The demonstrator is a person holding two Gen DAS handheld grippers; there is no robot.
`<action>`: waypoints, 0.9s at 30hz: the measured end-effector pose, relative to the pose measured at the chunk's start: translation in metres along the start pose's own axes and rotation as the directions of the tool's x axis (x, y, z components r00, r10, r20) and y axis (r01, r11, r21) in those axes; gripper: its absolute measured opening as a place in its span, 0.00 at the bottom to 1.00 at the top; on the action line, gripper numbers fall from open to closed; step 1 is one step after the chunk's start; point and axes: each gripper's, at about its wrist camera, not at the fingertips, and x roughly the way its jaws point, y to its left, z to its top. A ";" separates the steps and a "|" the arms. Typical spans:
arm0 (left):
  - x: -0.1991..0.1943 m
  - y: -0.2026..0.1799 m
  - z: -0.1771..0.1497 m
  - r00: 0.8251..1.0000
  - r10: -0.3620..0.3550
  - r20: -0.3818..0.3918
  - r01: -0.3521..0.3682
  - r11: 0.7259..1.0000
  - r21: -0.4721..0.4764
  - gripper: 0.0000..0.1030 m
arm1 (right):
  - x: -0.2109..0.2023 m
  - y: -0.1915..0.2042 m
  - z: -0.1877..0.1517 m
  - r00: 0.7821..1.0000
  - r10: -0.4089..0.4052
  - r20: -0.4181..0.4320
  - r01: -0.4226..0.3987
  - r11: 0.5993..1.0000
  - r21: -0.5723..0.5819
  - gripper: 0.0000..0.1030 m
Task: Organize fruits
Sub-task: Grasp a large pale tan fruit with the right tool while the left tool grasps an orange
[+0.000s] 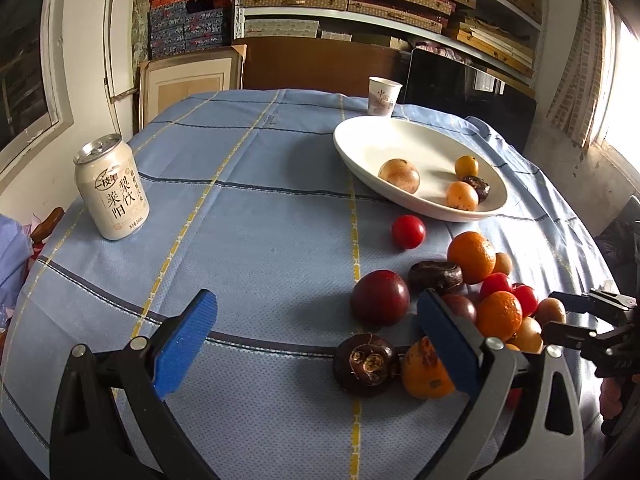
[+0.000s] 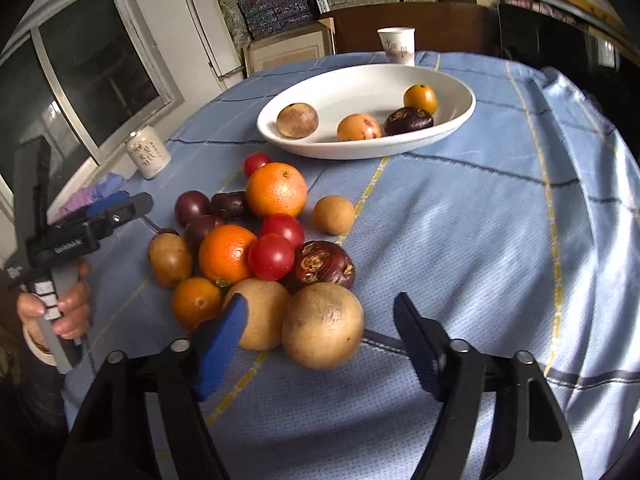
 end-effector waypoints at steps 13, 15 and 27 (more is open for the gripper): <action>-0.003 0.001 -0.001 0.998 -0.055 -0.002 0.055 0.998 -0.018 0.96 | 0.001 -0.034 -0.008 0.987 0.163 -0.016 -0.155 0.964 0.214 0.39; -0.009 -0.008 -0.002 0.994 -0.105 0.012 0.105 0.994 0.028 0.96 | -0.003 -0.037 -0.008 0.992 0.130 0.005 -0.128 0.967 0.221 0.39; -0.012 -0.059 -0.022 0.982 -0.185 -0.037 0.187 0.939 0.287 0.67 | -0.007 -0.039 -0.013 0.992 0.124 0.032 -0.128 0.960 0.251 0.39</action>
